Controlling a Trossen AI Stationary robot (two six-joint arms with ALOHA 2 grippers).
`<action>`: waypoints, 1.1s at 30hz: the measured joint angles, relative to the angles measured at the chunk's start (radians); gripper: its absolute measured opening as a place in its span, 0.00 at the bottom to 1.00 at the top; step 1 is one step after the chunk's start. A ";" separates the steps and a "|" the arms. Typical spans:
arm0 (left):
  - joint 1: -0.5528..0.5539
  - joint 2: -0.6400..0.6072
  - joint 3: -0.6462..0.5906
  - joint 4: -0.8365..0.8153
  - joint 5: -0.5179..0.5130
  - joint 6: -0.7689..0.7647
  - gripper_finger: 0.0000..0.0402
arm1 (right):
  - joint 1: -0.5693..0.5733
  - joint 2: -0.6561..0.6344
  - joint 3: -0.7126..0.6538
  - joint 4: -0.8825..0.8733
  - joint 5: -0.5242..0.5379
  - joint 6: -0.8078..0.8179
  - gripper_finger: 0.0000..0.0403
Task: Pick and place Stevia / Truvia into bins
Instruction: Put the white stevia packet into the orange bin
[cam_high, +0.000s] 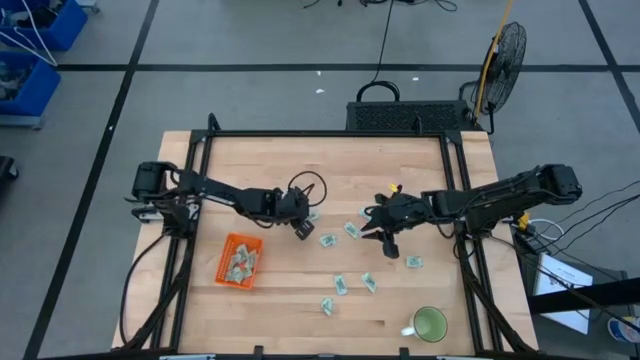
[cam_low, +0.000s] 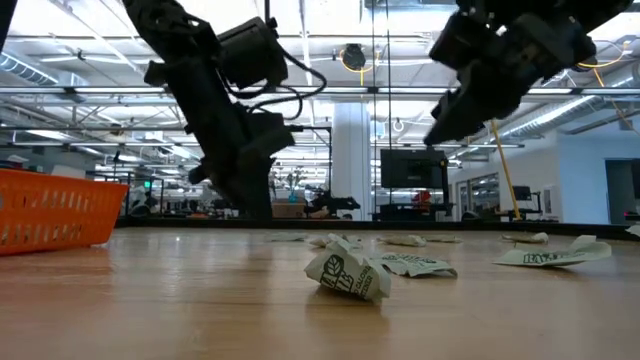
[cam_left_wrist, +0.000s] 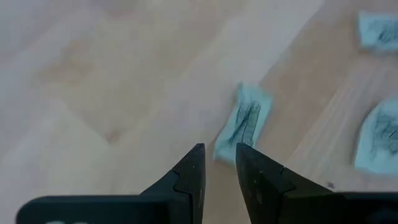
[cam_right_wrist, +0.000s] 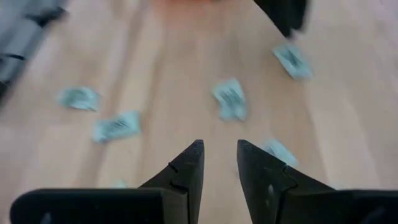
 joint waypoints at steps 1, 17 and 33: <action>0.000 0.013 0.000 0.008 0.007 -0.002 0.24 | -0.002 0.000 0.000 -0.028 0.021 0.009 0.22; 0.005 0.084 0.005 0.029 0.018 0.079 0.05 | -0.050 0.000 0.000 -0.433 0.126 0.295 0.22; -0.023 -0.219 0.004 -0.210 0.037 0.124 0.01 | 0.038 -0.004 0.000 -0.658 0.023 0.346 0.22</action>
